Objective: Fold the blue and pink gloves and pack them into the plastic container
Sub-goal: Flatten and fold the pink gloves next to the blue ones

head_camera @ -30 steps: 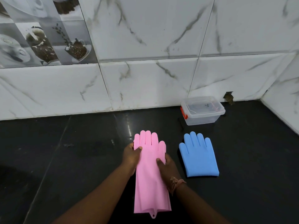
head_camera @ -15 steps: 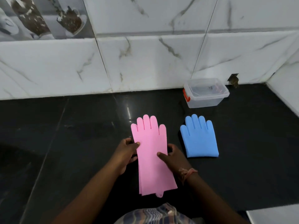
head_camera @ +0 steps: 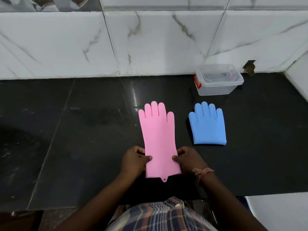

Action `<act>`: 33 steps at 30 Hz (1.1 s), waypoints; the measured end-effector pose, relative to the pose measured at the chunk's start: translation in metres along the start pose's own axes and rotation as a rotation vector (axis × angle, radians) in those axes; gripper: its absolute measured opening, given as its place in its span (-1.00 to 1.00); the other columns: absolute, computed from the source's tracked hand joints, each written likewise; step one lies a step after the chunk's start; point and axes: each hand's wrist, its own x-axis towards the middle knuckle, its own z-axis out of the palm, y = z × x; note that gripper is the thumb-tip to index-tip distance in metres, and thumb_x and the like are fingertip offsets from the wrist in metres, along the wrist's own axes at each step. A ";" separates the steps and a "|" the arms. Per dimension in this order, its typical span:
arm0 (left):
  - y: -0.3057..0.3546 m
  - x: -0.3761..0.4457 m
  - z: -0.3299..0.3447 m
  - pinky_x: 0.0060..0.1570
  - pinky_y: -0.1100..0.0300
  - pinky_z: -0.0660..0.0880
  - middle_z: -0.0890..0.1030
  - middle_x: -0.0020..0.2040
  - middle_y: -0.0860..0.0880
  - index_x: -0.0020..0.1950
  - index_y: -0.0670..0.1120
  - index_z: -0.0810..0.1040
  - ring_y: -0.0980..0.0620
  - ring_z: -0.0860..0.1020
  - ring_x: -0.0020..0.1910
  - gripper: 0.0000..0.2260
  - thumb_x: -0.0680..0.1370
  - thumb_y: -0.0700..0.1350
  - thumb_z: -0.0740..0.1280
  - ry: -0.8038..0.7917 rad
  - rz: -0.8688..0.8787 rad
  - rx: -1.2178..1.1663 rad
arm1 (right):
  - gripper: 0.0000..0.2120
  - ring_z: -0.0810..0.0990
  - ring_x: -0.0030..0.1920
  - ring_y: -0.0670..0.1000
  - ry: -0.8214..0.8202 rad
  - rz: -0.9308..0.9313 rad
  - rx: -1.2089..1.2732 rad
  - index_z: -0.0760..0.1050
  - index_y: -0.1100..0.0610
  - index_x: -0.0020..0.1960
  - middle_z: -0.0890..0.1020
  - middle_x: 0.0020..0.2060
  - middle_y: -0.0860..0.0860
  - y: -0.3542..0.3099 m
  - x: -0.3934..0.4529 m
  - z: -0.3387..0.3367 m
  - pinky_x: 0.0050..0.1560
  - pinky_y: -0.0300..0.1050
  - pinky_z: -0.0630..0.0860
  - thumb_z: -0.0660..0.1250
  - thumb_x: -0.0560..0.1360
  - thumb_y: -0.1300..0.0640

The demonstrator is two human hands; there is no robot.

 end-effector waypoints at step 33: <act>0.059 0.083 0.004 0.10 -0.11 0.64 0.72 -0.03 -0.15 0.04 -0.20 0.65 -0.17 0.69 -0.01 -0.81 0.52 -0.13 0.51 0.227 0.139 -0.104 | -0.76 0.53 -0.14 0.05 0.305 -0.157 -0.121 0.41 0.09 -0.06 0.54 -0.14 0.01 -0.057 0.102 0.002 -0.08 -0.09 0.41 0.35 0.51 -0.06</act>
